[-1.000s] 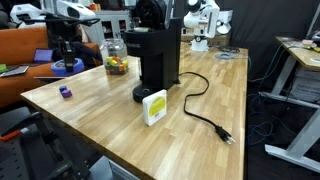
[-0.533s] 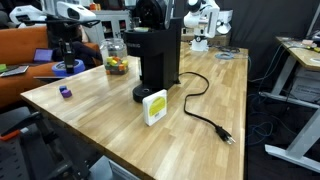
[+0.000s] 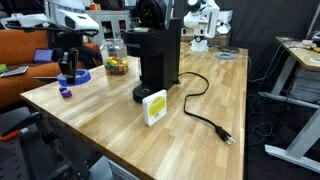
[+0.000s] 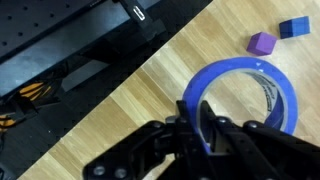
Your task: Move the blue masking tape from the left to the right
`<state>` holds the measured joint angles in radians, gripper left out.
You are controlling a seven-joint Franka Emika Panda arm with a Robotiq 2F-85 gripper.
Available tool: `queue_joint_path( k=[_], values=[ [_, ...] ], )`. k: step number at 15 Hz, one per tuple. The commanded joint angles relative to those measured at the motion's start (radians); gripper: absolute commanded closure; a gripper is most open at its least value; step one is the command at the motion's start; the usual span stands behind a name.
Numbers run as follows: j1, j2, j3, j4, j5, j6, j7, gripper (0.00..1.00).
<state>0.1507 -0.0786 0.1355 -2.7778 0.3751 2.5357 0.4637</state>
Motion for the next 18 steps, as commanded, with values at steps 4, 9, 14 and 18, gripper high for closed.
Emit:
queue_joint_path(
  k=[4,9,14,18],
  values=[
    [-0.011,-0.001,0.004,0.008,-0.003,0.011,0.049,0.84],
    [-0.009,-0.002,0.008,0.010,-0.003,0.017,0.049,0.84],
    [-0.014,0.007,-0.001,0.015,0.025,0.024,0.043,0.96],
    [-0.041,0.005,-0.031,0.004,0.049,0.054,0.094,0.96]
  ],
)
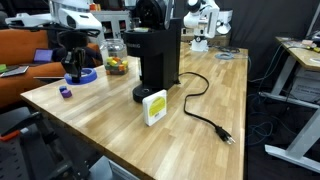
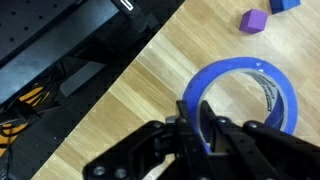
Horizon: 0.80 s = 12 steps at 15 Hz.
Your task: Move the blue masking tape from the left to the right
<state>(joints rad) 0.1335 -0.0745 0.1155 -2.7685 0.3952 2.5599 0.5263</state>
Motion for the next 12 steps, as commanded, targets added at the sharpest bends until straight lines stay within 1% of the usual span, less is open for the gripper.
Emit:
queue_joint_path(
  k=[1,3,8,11,12],
  values=[
    [-0.033,0.000,-0.022,-0.008,0.045,0.038,0.041,0.96],
    [-0.051,0.001,-0.041,-0.013,0.063,0.057,0.075,0.96],
    [-0.093,0.025,-0.071,-0.005,0.035,0.077,0.230,0.96],
    [-0.090,0.030,-0.073,-0.005,0.049,0.084,0.273,0.96],
    [-0.091,0.022,-0.076,-0.004,0.033,0.055,0.249,0.96]
  ],
)
